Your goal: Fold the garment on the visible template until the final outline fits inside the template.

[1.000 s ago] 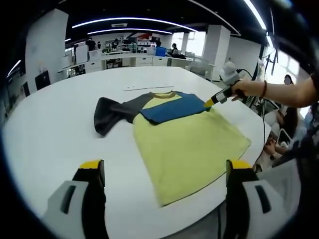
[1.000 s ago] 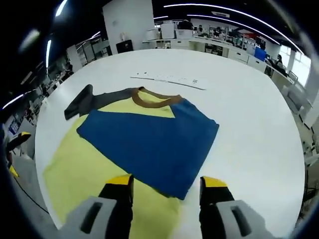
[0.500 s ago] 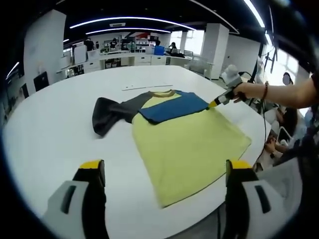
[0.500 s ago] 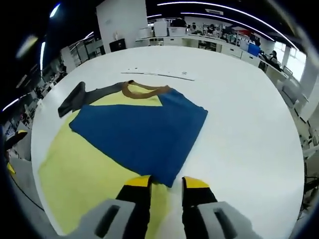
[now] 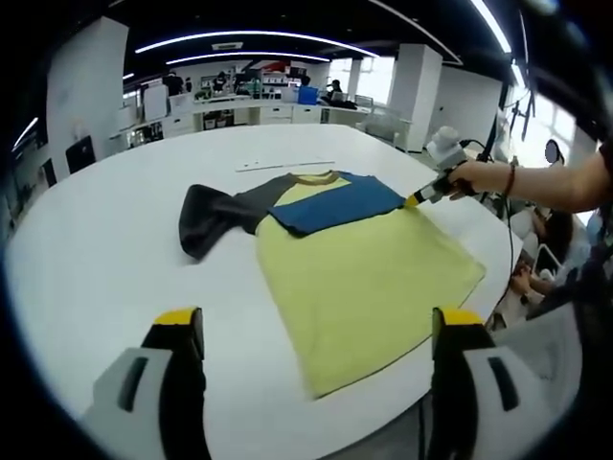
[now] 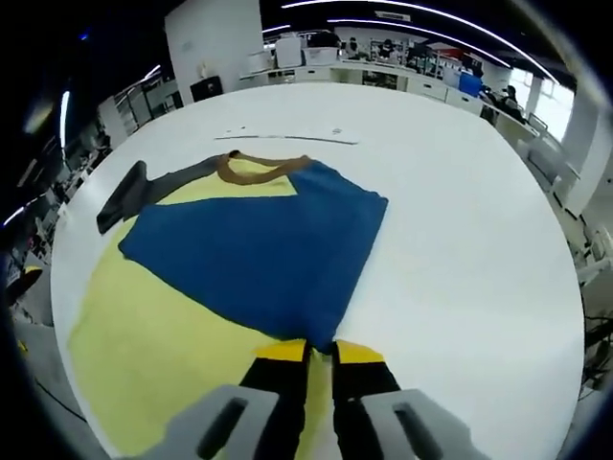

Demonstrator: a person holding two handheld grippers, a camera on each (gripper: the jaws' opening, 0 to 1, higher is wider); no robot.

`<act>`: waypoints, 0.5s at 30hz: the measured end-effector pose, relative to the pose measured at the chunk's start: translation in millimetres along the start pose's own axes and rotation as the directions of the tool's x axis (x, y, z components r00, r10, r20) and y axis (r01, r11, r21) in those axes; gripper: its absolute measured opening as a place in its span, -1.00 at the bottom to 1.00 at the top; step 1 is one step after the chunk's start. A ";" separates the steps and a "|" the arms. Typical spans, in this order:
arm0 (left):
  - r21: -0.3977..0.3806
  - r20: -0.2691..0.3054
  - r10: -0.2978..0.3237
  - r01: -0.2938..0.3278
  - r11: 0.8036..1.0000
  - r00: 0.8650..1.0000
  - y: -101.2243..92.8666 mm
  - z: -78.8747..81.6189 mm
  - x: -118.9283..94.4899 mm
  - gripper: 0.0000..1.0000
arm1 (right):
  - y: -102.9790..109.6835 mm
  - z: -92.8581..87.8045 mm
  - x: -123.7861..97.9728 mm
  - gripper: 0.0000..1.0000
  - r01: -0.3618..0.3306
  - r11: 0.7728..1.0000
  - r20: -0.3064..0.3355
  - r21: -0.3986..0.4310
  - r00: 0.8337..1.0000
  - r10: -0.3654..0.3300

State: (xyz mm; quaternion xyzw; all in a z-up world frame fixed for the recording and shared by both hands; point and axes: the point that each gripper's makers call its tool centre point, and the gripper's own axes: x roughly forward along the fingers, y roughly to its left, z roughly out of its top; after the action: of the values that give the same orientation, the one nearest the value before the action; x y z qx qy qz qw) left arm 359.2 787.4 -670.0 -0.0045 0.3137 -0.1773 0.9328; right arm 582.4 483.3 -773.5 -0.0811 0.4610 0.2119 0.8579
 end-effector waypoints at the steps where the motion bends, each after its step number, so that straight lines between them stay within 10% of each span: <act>1: 0.000 0.000 0.000 0.000 1.000 1.000 0.4 -0.2 0.0 0.92 | 0.1 -0.3 0.3 -0.90 0.002 1.000 0.001 0.003 1.000 -0.002; 15: 0.005 -0.008 0.009 -0.009 1.000 1.000 8.4 -1.9 2.9 0.86 | -3.6 -1.8 -0.8 -0.99 -0.005 1.000 0.032 0.018 0.999 0.004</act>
State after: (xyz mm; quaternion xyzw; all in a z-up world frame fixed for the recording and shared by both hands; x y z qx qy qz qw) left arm 362.9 794.5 -674.3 -0.0002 0.3171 -0.1739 0.9323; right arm 582.2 479.2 -774.0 -0.0689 0.4494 0.2110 0.8653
